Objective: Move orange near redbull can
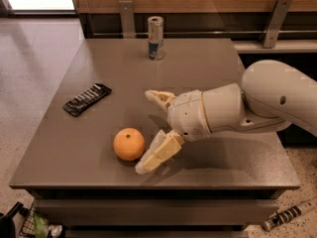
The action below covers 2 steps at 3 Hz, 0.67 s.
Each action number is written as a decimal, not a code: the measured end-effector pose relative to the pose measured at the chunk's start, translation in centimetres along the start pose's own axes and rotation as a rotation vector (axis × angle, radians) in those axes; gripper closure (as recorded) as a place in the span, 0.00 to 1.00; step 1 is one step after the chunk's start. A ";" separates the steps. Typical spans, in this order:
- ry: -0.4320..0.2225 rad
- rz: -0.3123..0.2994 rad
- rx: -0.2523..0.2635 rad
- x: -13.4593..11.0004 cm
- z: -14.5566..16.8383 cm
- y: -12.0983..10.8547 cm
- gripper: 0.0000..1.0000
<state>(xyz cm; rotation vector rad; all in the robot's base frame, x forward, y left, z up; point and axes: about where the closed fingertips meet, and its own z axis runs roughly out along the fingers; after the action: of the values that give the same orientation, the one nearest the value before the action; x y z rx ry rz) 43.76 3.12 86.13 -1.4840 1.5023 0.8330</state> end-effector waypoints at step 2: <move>-0.057 -0.014 -0.038 0.9 2.6 1.9 0.17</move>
Offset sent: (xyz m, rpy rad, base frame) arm -0.0274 0.0236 -0.0292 0.0898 -0.0085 0.0624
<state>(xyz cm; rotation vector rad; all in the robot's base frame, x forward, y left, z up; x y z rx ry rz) 42.20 5.17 84.01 -1.4847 1.4394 0.8926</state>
